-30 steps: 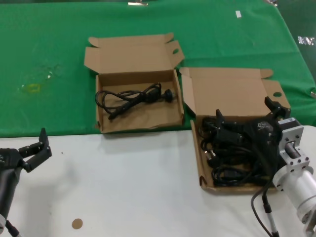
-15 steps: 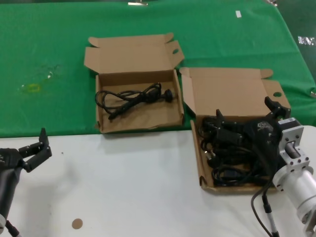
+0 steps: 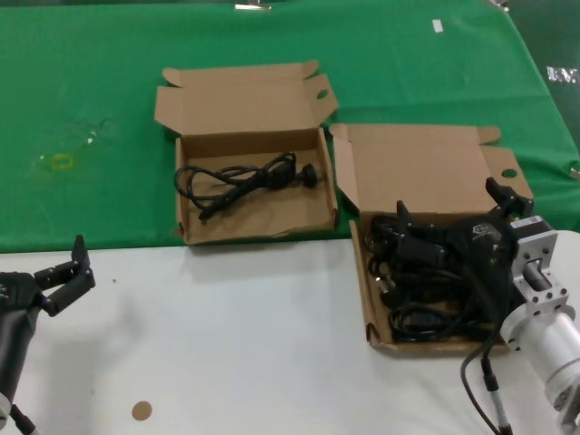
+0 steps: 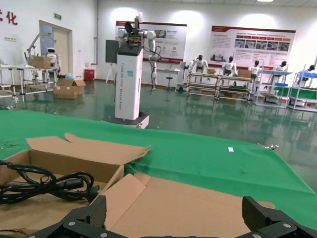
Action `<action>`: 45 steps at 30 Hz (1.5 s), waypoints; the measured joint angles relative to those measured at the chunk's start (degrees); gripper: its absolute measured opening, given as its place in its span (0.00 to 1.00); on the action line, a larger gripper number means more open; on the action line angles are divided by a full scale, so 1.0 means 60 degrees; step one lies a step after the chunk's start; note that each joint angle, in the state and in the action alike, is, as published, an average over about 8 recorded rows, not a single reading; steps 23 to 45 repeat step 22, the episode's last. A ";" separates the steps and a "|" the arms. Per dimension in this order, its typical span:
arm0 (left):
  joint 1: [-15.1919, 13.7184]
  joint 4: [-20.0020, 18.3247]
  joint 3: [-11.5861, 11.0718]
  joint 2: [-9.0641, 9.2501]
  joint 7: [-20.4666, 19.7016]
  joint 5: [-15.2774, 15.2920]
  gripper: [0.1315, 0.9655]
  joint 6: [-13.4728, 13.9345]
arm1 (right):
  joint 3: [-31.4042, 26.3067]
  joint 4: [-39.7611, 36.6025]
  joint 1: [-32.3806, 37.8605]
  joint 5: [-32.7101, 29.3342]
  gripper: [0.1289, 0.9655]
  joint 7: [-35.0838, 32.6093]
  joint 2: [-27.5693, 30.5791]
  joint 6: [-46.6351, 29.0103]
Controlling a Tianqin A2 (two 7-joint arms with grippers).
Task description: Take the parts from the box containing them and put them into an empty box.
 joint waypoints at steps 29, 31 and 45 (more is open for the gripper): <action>0.0000 0.0000 0.0000 0.0000 0.0000 0.0000 1.00 0.0000 | 0.0000 0.0000 0.0000 0.0000 1.00 0.0000 0.0000 0.0000; 0.0000 0.0000 0.0000 0.0000 0.0000 0.0000 1.00 0.0000 | 0.0000 0.0000 0.0000 0.0000 1.00 0.0000 0.0000 0.0000; 0.0000 0.0000 0.0000 0.0000 0.0000 0.0000 1.00 0.0000 | 0.0000 0.0000 0.0000 0.0000 1.00 0.0000 0.0000 0.0000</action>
